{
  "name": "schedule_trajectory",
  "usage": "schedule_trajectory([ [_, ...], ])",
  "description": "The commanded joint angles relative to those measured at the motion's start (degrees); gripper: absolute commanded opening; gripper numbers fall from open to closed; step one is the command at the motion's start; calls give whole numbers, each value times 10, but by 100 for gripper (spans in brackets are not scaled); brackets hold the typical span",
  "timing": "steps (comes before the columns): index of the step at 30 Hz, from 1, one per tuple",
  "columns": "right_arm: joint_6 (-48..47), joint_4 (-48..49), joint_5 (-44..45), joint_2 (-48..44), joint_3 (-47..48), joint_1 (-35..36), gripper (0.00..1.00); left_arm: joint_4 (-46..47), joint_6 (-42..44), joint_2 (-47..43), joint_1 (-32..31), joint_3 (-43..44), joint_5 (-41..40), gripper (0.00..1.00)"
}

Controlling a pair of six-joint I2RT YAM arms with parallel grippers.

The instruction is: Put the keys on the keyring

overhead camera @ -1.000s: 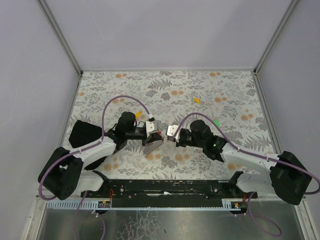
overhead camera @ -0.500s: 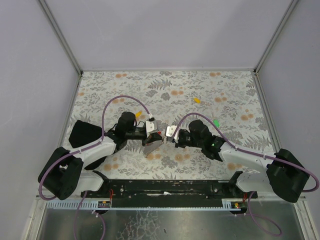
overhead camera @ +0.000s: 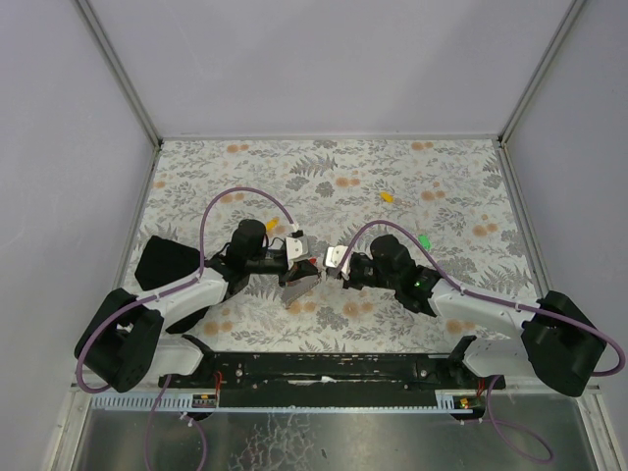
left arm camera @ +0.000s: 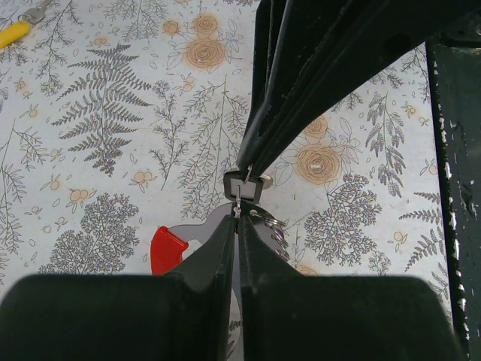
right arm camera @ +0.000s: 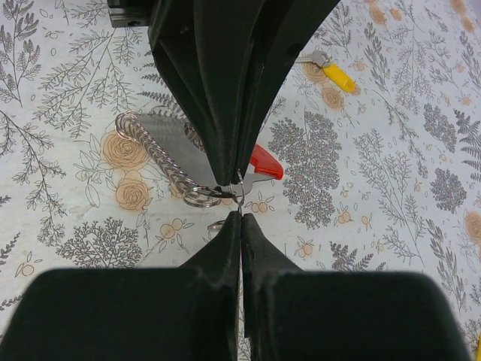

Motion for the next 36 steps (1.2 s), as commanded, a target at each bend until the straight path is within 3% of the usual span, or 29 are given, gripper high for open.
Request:
schedule_trajectory([
  [1,7,36,-16,3,12,2,0,34,-4,0,-2,13,10,0],
  [36,10,26,9,6,13,2,0,36,-7,0,-3,14,2,0],
])
